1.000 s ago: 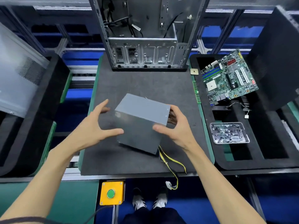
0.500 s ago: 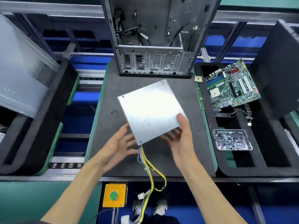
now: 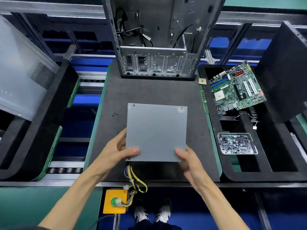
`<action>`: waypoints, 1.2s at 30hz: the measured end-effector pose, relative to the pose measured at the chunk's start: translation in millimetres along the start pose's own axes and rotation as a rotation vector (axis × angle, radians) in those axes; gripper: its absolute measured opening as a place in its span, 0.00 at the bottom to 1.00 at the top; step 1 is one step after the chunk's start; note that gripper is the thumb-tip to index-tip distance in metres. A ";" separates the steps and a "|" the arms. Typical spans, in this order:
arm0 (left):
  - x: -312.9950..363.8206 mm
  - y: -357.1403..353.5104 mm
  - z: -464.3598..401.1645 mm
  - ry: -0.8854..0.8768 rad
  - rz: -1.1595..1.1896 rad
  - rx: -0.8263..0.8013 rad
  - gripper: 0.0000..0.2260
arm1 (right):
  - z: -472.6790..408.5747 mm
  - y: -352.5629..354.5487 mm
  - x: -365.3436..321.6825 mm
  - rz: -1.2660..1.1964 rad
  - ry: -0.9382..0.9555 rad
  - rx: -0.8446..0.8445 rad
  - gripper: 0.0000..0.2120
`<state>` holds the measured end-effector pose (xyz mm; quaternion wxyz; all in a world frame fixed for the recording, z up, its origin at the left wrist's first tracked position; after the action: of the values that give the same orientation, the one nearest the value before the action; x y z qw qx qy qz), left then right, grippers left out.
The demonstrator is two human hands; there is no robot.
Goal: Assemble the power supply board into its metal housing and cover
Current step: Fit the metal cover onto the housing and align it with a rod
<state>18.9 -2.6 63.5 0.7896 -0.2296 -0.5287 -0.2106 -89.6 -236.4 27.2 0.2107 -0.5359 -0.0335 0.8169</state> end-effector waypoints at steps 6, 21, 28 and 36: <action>-2.7 -0.3 7.9 0.028 -0.081 -0.096 0.43 | -2.5 -2.8 -23.4 0.216 0.044 0.069 0.46; -30.6 -11.7 20.0 0.547 0.362 -0.035 0.36 | -9.4 -18.7 -26.0 0.254 0.009 0.177 0.23; -4.1 11.9 5.2 0.423 -0.175 0.030 0.30 | -14.3 -23.5 -21.6 0.245 -0.079 0.147 0.22; -1.4 19.8 -15.8 0.536 -0.383 -0.067 0.29 | -39.3 -20.9 -28.5 0.403 -0.152 0.112 0.23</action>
<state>41.4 4.3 54.2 0.8387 -0.0882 -0.3283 -0.4254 -38.6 -234.9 41.1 0.0693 -0.4561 0.1039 0.8811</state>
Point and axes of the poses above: each hand's wrist, its own z-axis away from the middle knuckle, its own y-axis out of the back of the hand, x = y × z, the point moved 2 cm from there along -z, towards the middle knuckle, and after that the axes turned 5 degrees about z, right-handed, at the moved point
